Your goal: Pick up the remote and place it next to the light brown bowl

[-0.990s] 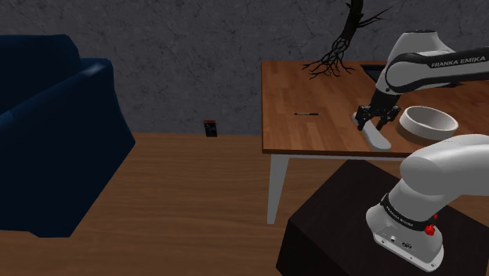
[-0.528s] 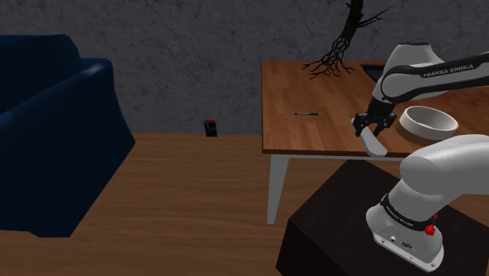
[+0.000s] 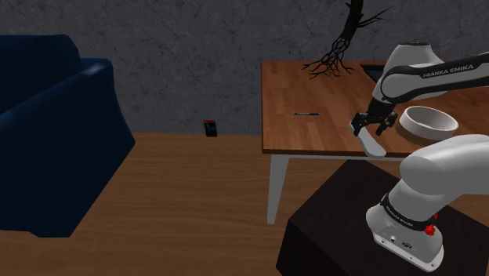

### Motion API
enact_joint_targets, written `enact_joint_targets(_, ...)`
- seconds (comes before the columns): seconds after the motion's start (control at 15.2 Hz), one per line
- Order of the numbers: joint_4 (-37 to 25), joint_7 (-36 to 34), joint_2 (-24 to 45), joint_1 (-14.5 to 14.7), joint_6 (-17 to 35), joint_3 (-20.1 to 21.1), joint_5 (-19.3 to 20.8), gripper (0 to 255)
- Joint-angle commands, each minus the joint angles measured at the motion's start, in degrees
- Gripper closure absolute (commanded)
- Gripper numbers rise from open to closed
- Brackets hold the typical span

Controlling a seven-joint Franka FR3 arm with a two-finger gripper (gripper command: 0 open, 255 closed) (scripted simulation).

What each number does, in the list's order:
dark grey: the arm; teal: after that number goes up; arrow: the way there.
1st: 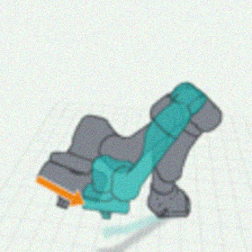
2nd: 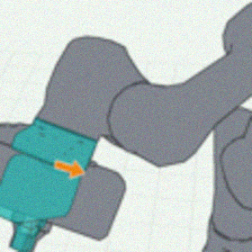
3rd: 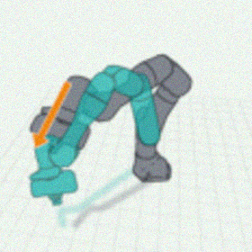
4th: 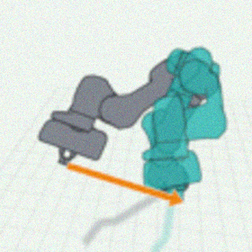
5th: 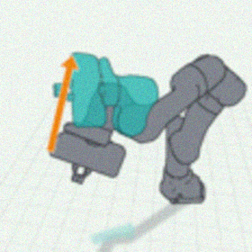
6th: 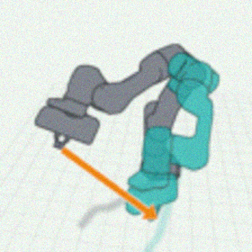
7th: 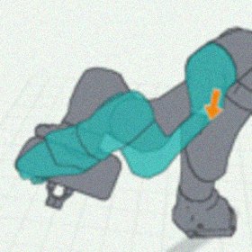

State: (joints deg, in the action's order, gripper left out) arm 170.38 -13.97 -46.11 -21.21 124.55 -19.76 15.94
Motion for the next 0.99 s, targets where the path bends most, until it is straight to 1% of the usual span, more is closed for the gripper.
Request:
enact_joint_targets(0.0,0.0,0.0,0.0,0.0,0.0,0.0,0.0,0)
enact_joint_targets(0.13,0.0,0.0,0.0,0.0,0.0,0.0,0.0,0)
enact_joint_targets(0.33,-4.05,0.13,-3.95,0.47,-7.92,1.56,-1.57,0)
enact_joint_targets(0.4,-5.23,0.16,-4.69,0.61,-9.82,1.94,-1.97,0)
enact_joint_targets(0.92,-5.23,0.16,-4.69,0.61,-9.82,1.95,-1.97,0)
